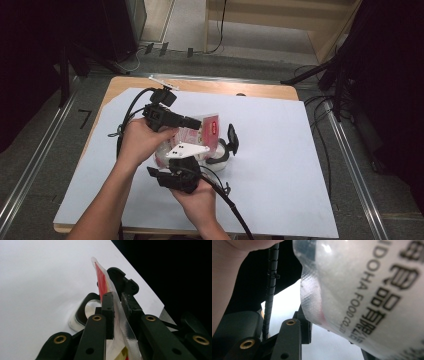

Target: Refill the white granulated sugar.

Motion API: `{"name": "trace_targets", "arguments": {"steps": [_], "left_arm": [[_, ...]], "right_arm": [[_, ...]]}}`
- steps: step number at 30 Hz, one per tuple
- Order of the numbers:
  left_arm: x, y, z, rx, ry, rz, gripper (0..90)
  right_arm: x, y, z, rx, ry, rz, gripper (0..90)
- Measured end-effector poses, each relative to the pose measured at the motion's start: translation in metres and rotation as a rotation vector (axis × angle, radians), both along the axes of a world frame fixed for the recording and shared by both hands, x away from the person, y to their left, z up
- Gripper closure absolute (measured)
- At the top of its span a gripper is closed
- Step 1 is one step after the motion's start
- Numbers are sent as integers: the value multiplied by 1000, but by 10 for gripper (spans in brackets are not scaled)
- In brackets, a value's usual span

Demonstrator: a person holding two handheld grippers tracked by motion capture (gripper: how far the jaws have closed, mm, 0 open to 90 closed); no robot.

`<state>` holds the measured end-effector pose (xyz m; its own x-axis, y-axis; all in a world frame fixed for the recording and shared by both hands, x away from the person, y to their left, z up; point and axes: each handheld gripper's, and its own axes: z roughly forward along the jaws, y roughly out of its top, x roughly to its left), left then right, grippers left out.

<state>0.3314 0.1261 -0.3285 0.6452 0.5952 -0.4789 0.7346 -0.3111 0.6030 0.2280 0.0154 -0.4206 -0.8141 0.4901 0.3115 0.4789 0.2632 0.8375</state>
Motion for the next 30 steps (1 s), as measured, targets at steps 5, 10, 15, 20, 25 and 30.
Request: {"name": "trace_targets", "arguments": {"steps": [5, 10, 15, 20, 25, 30], "left_arm": [[-3, 0, 3, 21, -18, 0, 822], [-7, -2, 9, 36, -40, 2, 821], [-9, -3, 11, 41, -57, -1, 814], [-10, -4, 12, 42, -63, -8, 815], [-13, -9, 14, 61, -81, -15, 813], [-11, -9, 11, 70, -69, -15, 816]], "right_arm": [[1, 3, 0, 2, 4, 0, 639], [0, 2, 1, 22, -13, 8, 642], [0, 3, 1, 46, -7, 8, 644], [0, 2, 1, 54, 5, 1, 645], [1, 0, -1, 87, 37, 7, 645], [0, -1, -4, 94, 28, 3, 643]]}}
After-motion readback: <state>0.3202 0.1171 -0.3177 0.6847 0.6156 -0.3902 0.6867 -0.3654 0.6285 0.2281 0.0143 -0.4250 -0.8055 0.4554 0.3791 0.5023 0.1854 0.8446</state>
